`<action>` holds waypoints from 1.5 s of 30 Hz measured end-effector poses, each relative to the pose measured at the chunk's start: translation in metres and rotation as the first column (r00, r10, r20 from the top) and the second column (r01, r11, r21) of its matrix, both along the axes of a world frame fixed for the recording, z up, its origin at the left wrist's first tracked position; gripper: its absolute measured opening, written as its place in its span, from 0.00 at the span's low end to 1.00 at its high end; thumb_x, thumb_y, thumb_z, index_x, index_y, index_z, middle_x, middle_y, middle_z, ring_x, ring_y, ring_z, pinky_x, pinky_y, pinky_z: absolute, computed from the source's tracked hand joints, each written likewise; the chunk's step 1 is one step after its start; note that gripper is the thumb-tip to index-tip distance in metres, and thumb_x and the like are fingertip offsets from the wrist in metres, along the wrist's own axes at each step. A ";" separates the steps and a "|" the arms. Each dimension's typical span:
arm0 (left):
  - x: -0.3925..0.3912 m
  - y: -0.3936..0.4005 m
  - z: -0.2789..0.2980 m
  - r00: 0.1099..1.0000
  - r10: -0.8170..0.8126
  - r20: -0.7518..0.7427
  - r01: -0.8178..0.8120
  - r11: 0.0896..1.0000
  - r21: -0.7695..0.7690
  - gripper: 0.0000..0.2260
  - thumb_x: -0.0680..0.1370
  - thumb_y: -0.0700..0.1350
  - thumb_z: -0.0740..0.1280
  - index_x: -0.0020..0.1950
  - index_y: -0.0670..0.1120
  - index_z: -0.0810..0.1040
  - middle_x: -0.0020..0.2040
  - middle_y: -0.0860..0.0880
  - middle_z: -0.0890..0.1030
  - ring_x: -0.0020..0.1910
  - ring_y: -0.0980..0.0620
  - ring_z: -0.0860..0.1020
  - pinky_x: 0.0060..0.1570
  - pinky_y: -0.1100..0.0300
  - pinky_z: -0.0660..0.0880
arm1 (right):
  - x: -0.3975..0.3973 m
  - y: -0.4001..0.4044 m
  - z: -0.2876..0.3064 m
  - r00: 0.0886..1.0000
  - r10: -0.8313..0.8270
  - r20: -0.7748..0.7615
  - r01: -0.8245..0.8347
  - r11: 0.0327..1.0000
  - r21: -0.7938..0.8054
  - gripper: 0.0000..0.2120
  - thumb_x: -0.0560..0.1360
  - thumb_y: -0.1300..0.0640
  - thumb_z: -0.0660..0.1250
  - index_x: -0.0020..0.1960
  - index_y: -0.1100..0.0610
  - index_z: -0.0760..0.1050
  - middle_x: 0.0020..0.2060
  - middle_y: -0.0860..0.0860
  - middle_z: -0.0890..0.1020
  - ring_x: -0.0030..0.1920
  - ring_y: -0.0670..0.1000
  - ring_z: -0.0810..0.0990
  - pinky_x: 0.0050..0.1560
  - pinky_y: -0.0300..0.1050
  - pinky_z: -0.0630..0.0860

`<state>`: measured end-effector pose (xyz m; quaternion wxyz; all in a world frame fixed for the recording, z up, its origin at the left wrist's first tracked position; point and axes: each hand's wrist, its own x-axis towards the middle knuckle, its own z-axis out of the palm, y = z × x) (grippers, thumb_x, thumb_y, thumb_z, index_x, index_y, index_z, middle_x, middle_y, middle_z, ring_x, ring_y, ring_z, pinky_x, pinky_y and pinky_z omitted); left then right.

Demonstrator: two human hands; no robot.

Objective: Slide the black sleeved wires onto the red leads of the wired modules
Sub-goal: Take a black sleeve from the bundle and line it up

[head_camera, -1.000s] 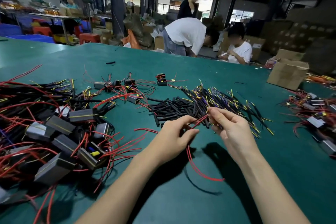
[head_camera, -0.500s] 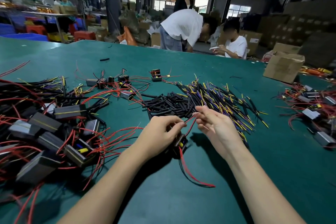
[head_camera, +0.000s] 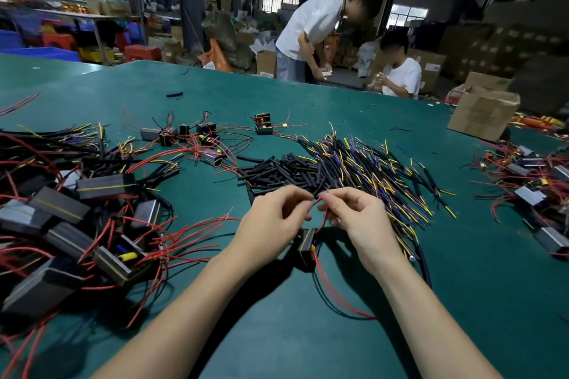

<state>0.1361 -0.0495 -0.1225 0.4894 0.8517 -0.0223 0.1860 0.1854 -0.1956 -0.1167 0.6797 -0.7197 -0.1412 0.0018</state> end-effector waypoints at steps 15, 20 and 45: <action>-0.012 0.010 0.022 0.975 -0.126 -0.185 0.057 0.939 -0.340 0.05 0.75 0.48 0.70 0.39 0.50 0.80 0.40 0.50 0.85 0.40 0.57 0.80 0.37 0.58 0.73 | -0.013 0.008 0.010 0.983 0.130 0.129 -0.125 0.991 -0.046 0.05 0.75 0.61 0.69 0.47 0.53 0.83 0.40 0.48 0.86 0.37 0.39 0.80 0.37 0.30 0.72; -0.013 0.011 0.022 0.980 -0.084 -0.179 0.026 0.952 -0.304 0.06 0.73 0.48 0.73 0.38 0.48 0.82 0.32 0.52 0.82 0.31 0.55 0.75 0.32 0.60 0.72 | -0.018 0.010 0.013 0.966 0.034 0.258 0.003 0.990 -0.142 0.05 0.73 0.60 0.71 0.40 0.53 0.82 0.35 0.47 0.84 0.37 0.42 0.80 0.41 0.32 0.73; -0.009 0.015 0.027 0.965 -0.193 0.177 0.260 0.794 -0.550 0.06 0.79 0.41 0.62 0.43 0.42 0.69 0.46 0.42 0.85 0.46 0.49 0.83 0.49 0.60 0.78 | -0.014 0.008 0.020 0.935 0.204 -0.288 -0.077 0.914 0.399 0.04 0.80 0.66 0.58 0.48 0.62 0.71 0.34 0.55 0.83 0.30 0.47 0.81 0.32 0.35 0.76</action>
